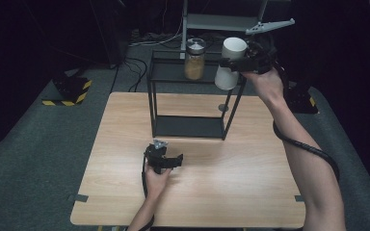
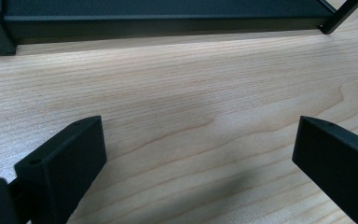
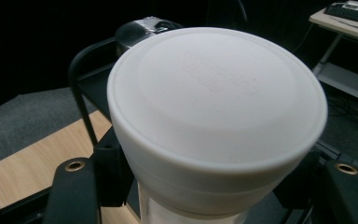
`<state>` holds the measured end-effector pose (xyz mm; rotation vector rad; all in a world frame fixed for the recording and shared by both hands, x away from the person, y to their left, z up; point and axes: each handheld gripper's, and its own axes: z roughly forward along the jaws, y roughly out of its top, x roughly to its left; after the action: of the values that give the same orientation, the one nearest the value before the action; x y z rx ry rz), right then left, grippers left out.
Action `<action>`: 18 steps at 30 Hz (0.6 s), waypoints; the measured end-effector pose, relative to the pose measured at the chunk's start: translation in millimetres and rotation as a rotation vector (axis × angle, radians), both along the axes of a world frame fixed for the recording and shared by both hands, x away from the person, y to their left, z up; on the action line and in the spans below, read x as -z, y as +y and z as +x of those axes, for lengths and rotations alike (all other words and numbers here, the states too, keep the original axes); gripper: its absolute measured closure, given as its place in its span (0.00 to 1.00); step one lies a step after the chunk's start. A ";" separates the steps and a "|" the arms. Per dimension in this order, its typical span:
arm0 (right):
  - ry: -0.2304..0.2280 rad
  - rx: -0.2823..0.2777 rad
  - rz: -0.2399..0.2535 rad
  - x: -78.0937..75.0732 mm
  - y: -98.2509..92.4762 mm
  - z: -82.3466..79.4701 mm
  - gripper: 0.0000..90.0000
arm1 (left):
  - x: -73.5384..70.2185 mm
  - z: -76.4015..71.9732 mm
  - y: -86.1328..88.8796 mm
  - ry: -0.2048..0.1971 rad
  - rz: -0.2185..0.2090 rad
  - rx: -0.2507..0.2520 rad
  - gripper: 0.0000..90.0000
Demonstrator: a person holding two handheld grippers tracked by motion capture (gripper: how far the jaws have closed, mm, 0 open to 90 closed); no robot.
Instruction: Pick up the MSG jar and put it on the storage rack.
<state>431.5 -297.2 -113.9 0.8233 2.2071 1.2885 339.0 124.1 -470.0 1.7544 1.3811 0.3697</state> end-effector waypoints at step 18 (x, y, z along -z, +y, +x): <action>0.036 0.102 0.023 1.2 15.2 26.1 0.38 | 0.2 -0.1 0.1 0.000 -0.003 -0.002 0.03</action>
<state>457.6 -282.0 -115.1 0.9628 2.1518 1.2617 339.0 124.2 -470.2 1.7513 1.3826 0.3684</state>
